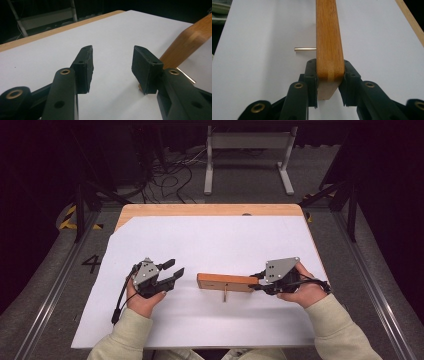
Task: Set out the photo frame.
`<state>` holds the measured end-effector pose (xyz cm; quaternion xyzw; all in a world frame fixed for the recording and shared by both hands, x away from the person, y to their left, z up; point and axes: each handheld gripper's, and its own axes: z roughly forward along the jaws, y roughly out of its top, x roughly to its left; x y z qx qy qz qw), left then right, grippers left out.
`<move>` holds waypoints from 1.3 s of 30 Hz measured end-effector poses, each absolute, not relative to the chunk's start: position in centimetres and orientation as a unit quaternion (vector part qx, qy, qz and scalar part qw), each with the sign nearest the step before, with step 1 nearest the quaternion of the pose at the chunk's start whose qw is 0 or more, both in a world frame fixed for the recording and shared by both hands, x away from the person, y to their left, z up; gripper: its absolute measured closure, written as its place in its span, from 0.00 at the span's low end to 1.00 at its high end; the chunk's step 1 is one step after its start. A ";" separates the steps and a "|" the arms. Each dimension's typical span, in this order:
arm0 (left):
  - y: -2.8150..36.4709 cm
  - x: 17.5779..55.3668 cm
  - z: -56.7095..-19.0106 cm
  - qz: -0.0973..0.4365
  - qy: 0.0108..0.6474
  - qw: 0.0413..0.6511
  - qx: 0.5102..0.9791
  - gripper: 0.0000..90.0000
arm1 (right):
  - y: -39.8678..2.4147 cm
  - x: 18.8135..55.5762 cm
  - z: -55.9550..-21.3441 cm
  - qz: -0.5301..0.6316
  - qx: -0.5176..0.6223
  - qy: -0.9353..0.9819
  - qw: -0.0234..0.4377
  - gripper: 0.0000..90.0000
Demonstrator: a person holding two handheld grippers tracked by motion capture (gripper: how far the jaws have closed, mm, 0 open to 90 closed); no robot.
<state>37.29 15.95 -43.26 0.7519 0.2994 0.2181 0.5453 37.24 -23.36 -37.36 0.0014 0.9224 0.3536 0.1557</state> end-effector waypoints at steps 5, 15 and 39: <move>16.0 37.3 -43.3 0.216 0.301 0.544 0.753 0.57 | -23.2 36.2 -37.6 0.347 -0.021 0.923 0.164 0.75; 16.1 37.3 -43.3 0.216 0.299 0.545 0.753 0.56 | -23.7 35.2 -38.0 0.359 0.021 0.921 0.151 0.64; 17.4 37.3 -43.6 0.222 0.321 0.516 0.763 0.54 | -24.0 34.6 -42.5 0.341 0.206 0.910 0.118 1.00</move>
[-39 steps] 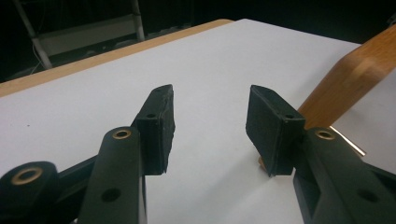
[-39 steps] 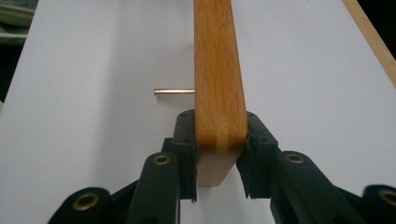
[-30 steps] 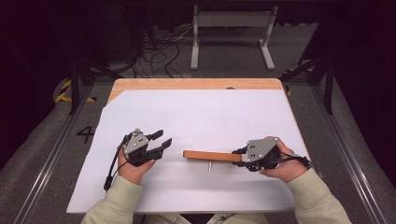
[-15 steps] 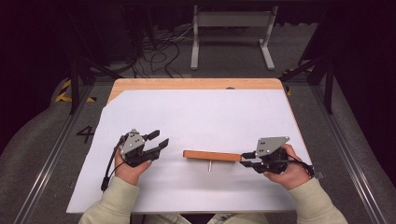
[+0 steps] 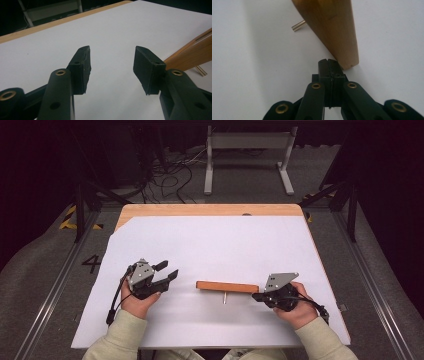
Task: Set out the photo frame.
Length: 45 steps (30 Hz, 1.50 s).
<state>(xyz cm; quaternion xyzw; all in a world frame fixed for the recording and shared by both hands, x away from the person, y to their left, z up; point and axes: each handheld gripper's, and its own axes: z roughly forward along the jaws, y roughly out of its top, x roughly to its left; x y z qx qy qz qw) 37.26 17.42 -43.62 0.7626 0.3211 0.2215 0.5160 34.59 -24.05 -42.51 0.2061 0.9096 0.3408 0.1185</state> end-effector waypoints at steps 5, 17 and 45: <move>17.3 37.3 -43.7 0.218 0.323 0.515 0.764 0.53 | -24.1 34.9 -42.7 0.344 0.222 0.904 0.124 1.00; 17.3 37.3 -43.8 0.203 0.327 0.511 0.769 0.52 | -23.9 37.8 -42.4 0.350 0.280 0.884 0.133 1.00; 17.5 36.9 -44.3 0.197 0.329 0.498 0.778 0.52 | -20.0 45.9 -42.1 0.357 0.330 0.865 0.123 1.00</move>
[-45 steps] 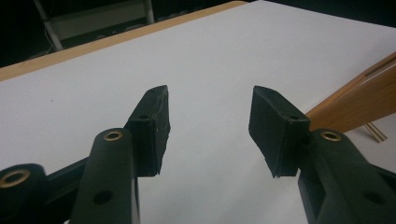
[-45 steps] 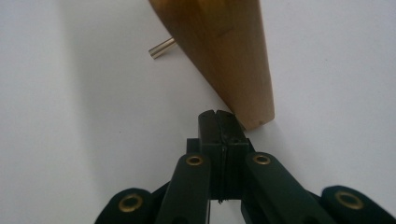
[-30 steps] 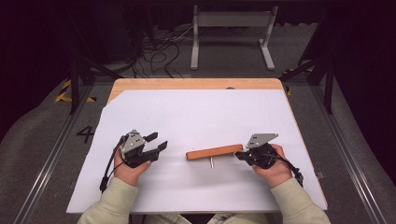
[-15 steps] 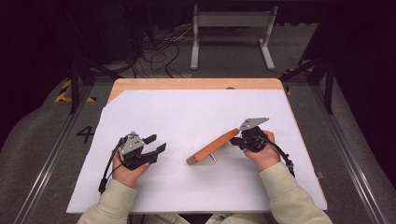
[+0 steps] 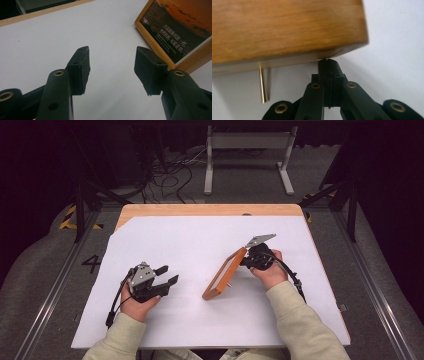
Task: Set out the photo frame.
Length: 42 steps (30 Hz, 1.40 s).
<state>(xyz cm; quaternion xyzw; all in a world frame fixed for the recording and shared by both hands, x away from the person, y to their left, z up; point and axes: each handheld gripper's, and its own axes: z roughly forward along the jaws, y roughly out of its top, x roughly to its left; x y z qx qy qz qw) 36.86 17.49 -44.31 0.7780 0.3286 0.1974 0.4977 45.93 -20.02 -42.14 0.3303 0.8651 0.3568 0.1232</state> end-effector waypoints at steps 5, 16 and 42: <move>17.5 36.9 -44.4 0.197 0.327 0.496 0.780 0.52 | -19.1 47.5 -42.3 0.369 0.331 0.862 0.108 1.00; 17.4 36.9 -44.4 0.194 0.326 0.495 0.782 0.52 | -17.1 49.4 -43.1 0.375 0.325 0.864 0.086 1.00; 17.6 36.9 -44.3 0.195 0.326 0.499 0.779 0.52 | -15.0 49.5 -41.2 0.354 0.306 0.879 0.095 0.91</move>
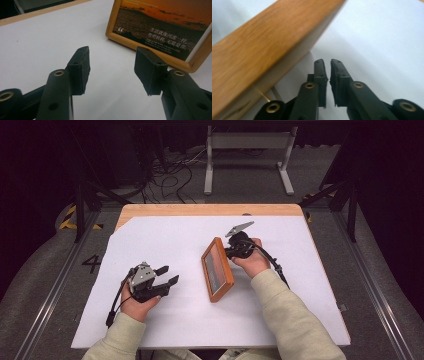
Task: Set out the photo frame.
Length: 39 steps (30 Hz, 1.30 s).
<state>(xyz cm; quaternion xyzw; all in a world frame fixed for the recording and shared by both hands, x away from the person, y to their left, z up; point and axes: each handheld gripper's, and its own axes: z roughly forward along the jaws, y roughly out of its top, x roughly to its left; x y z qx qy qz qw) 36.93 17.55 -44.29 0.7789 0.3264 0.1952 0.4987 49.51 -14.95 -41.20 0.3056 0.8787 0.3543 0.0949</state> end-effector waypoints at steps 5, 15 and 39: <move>17.6 37.1 -44.2 0.191 0.326 0.511 0.772 0.54 | -16.5 48.6 -39.3 0.350 0.330 0.871 0.103 0.77; 17.7 37.2 -43.9 0.191 0.332 0.502 0.775 0.59 | -17.6 47.2 -36.3 0.344 0.346 0.865 0.112 0.61; 17.8 37.2 -43.9 0.207 0.341 0.483 0.780 0.58 | -16.0 44.8 -32.7 0.338 0.361 0.865 0.081 0.35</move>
